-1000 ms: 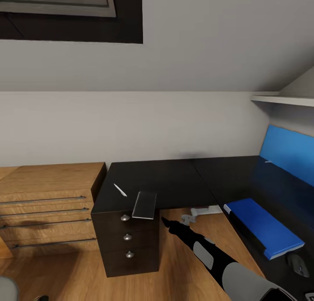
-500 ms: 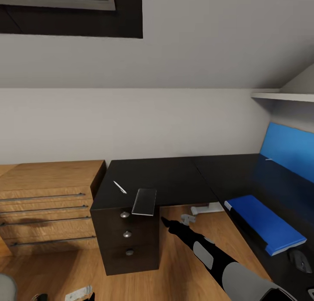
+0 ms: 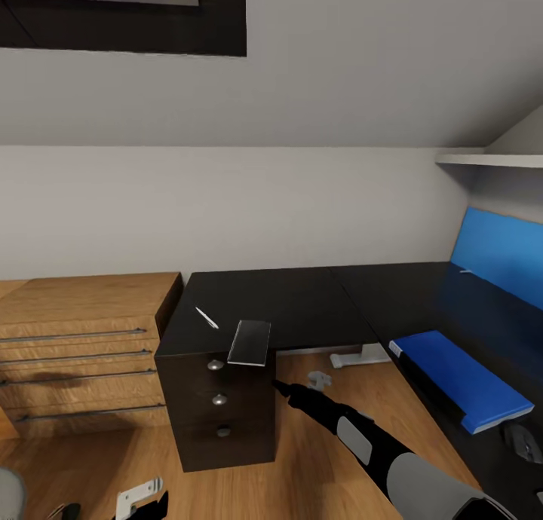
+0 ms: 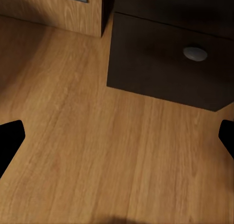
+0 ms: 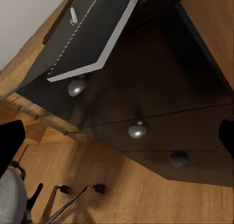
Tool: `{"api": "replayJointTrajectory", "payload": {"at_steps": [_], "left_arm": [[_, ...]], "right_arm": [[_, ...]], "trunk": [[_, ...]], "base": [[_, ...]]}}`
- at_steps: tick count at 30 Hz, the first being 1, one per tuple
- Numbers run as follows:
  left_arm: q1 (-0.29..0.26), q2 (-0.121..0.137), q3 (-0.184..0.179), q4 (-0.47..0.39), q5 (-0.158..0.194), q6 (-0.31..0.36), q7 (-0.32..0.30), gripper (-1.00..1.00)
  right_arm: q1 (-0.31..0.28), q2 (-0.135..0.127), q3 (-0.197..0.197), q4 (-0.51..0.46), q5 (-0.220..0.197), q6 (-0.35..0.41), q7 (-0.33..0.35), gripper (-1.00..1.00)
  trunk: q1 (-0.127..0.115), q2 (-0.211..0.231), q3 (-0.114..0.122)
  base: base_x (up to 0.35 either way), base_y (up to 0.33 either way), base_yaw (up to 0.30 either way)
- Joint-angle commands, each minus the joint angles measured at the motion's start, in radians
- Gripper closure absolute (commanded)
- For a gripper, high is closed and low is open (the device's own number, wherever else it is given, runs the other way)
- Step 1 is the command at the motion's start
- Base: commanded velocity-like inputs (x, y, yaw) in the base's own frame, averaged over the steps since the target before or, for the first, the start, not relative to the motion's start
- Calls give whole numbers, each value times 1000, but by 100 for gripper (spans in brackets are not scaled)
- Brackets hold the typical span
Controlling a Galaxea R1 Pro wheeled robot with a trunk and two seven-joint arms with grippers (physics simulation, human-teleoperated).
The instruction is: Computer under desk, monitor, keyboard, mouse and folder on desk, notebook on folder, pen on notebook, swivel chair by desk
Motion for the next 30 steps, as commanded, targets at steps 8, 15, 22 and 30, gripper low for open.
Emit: {"api": "replayJointTrajectory", "payload": {"at_steps": [8,15,22,30], "left_arm": [[0,-1,2,56,-2,-76,2,-100],[0,0,2,88,-1,-94,3,-100],[0,0,0,127,-2,-161,3,-100],[0,0,-1,137,-4,-173,3,-100]], "right_arm": [[-1,-15,-40,-3,-42,106,70,-100],[-1,-24,-52,-3,-49,116,92,-100],[-1,-45,-56,-4,-89,131,100,-100],[-1,-71,-54,-66,-179,227,101,-100]], "trunk": [[0,-1,-1],[0,-1,-1],[0,-1,-1],[0,-1,-1]], "base": [[0,0,0],[0,0,0],[128,0,0],[48,0,0]]}}
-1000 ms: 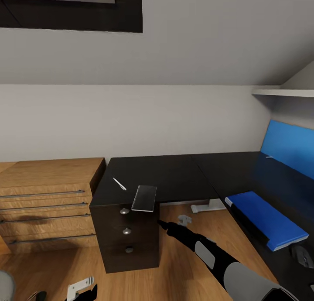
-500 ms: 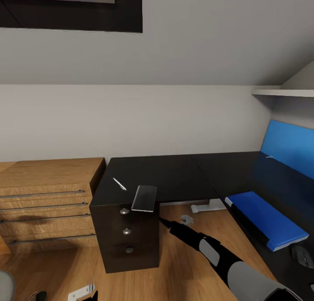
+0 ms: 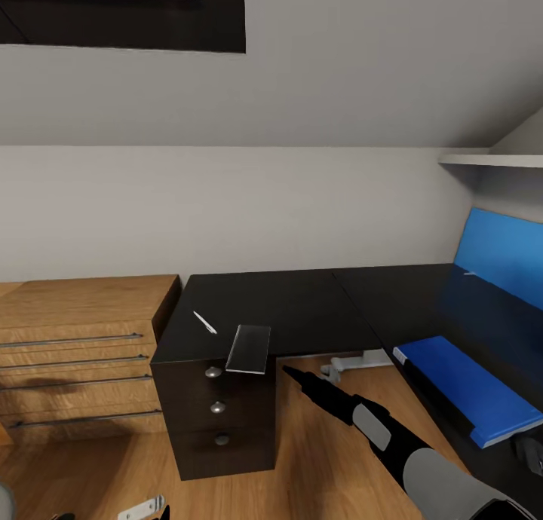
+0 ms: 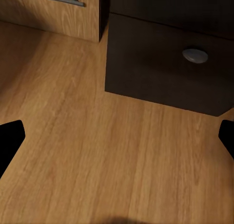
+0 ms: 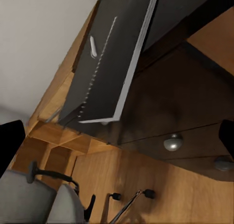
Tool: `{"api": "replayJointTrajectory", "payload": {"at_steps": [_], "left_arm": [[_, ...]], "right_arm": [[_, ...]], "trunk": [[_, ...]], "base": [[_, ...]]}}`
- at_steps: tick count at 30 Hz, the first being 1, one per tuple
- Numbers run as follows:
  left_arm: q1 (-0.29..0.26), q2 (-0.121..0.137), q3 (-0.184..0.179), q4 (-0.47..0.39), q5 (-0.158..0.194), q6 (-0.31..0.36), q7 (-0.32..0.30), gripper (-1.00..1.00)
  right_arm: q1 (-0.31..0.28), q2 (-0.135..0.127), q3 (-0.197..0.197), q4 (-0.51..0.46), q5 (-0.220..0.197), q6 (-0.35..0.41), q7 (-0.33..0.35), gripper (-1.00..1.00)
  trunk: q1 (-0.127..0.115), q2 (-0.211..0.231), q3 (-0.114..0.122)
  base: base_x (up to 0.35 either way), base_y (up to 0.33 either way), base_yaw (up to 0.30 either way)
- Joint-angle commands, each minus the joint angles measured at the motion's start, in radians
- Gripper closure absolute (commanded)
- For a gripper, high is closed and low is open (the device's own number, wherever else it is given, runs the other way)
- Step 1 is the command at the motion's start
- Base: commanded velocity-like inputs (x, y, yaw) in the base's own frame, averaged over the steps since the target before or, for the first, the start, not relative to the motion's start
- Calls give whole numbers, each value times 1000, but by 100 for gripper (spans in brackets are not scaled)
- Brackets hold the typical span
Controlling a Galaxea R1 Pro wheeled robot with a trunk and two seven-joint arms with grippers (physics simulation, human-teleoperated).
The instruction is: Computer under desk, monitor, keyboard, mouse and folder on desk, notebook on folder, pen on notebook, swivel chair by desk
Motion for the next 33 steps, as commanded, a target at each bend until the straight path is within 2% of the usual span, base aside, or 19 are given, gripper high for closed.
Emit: {"api": "replayJointTrajectory", "payload": {"at_steps": [1,7,9,13,16,22,33], "left_arm": [[-1,-1,3,1,0,-3,-1,-100],[-1,-2,3,1,0,-4,-1,-100],[-1,-2,3,1,0,-4,-1,-100],[-1,-1,3,2,1,-3,-5,-100],[-1,-1,3,3,1,-4,-7,-100],[-1,-1,4,3,1,-4,-7,-100],[-1,-1,4,3,1,-4,-7,-100]], "right_arm": [[-1,-7,4,-14,-16,29,1,-100],[-1,-24,2,-38,-35,126,2,-100],[-1,-25,2,-39,-47,135,2,-100],[-1,-31,3,-41,-101,152,1,-100],[-1,-35,3,-41,-115,162,1,-100],[-1,-38,3,-39,-125,168,1,-100],[-1,-36,5,-35,-126,169,-2,-100]], "trunk": [[0,-1,-1],[0,-1,-1],[0,-1,-1],[0,-1,-1],[0,-1,-1],[0,-1,-1],[0,-1,-1]], "base": [[8,0,0],[3,0,0],[0,0,0],[31,2,0],[168,45,0],[153,37,0],[20,63,0]]}}
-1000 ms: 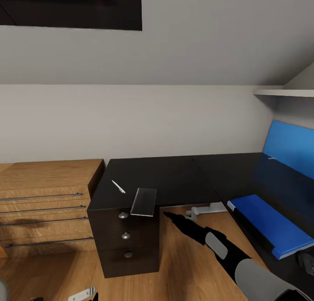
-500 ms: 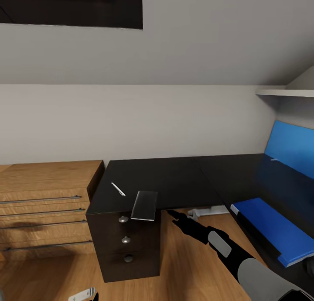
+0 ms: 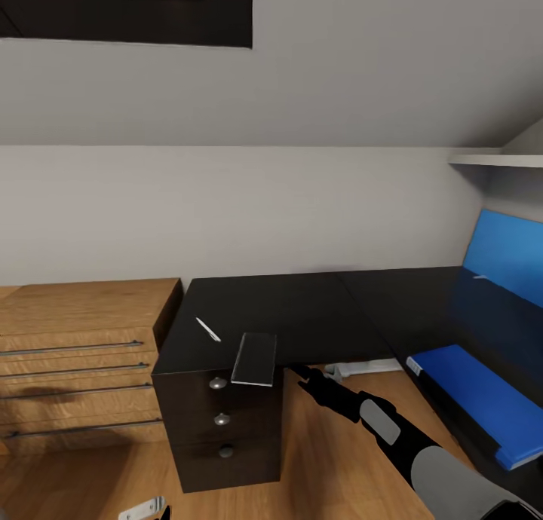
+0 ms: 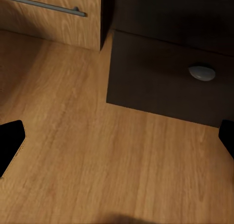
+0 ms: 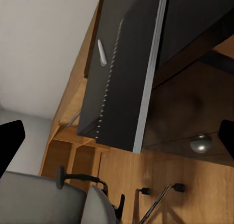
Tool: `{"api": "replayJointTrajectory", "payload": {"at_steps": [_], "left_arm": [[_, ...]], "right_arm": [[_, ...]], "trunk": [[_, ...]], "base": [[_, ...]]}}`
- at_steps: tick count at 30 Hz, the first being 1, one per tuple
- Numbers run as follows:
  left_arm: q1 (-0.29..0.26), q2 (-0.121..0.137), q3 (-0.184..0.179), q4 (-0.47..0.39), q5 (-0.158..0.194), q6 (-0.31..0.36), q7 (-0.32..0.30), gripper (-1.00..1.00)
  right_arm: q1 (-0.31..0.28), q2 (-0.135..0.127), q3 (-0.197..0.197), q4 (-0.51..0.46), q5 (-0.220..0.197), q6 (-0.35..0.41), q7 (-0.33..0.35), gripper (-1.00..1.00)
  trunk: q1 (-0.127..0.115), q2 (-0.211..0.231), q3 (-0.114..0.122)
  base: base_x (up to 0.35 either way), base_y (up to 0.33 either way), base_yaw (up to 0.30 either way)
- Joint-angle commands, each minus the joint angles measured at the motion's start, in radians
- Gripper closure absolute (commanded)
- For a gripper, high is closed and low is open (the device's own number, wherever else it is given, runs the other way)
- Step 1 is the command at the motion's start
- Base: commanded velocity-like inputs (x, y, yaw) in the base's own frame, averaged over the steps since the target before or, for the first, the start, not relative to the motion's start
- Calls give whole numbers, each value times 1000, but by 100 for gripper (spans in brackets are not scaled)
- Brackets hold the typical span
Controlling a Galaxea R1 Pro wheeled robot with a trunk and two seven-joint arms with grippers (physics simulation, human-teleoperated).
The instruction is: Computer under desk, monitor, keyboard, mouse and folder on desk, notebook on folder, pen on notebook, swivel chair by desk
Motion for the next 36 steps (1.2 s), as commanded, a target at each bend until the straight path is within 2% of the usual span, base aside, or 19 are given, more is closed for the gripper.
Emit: {"api": "replayJointTrajectory", "payload": {"at_steps": [1,22,36], "left_arm": [[-1,-1,3,1,0,-3,-1,-100],[-1,0,4,1,2,-2,2,-100],[-1,1,5,1,2,-3,2,-100]], "right_arm": [[-1,0,5,1,-9,4,-1,-100],[-1,5,5,57,-8,3,-2,-100],[-1,6,5,59,-8,-1,-3,-100]], "trunk": [[0,-1,-1],[0,-1,-1],[0,-1,-1]], "base": [[2,216,0],[2,30,0],[99,75,0]]}}
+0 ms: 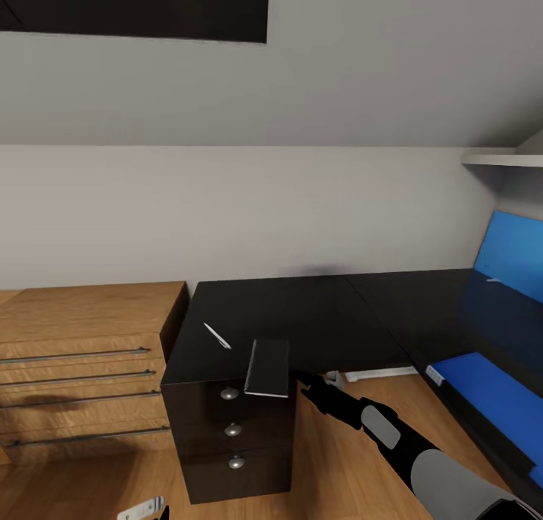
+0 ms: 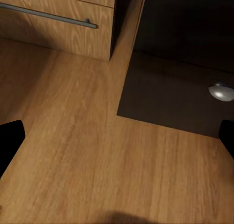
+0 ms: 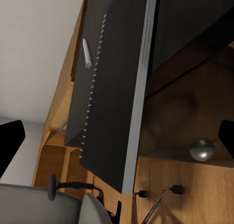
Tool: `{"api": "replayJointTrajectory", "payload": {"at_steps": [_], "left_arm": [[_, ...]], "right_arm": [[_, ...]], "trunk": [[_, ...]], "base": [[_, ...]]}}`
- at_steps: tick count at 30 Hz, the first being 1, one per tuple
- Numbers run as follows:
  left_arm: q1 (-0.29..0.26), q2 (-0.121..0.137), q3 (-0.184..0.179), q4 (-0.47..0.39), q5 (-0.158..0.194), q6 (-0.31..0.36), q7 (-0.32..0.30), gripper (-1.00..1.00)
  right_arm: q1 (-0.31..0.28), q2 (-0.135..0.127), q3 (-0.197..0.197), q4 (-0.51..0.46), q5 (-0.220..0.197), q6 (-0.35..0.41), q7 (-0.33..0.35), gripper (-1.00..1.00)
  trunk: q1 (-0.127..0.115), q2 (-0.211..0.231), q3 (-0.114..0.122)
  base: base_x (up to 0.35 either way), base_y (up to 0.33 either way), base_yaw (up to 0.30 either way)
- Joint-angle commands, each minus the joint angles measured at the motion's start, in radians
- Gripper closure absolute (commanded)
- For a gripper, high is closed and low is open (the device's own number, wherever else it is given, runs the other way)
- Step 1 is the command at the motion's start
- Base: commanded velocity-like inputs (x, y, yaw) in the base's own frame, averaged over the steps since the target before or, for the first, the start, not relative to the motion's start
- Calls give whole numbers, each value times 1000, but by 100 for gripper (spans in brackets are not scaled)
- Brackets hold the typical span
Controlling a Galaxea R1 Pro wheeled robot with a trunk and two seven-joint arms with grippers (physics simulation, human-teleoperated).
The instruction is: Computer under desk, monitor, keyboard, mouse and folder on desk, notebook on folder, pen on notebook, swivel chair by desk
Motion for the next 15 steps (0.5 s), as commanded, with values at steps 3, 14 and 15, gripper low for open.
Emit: {"api": "replayJointTrajectory", "payload": {"at_steps": [3,14,15], "left_arm": [[-1,-1,3,0,0,-3,-1,-100],[-1,-1,3,0,0,-2,-1,-100],[-1,-1,2,0,0,-2,-1,-100]], "right_arm": [[-1,0,5,0,-9,3,0,-100],[-1,1,5,1,-9,1,-5,-100],[-1,1,5,1,-9,1,-5,-100]], "trunk": [[0,-1,-1],[0,-1,-1],[0,-1,-1]], "base": [[10,47,0],[2,91,0],[0,17,0]]}}
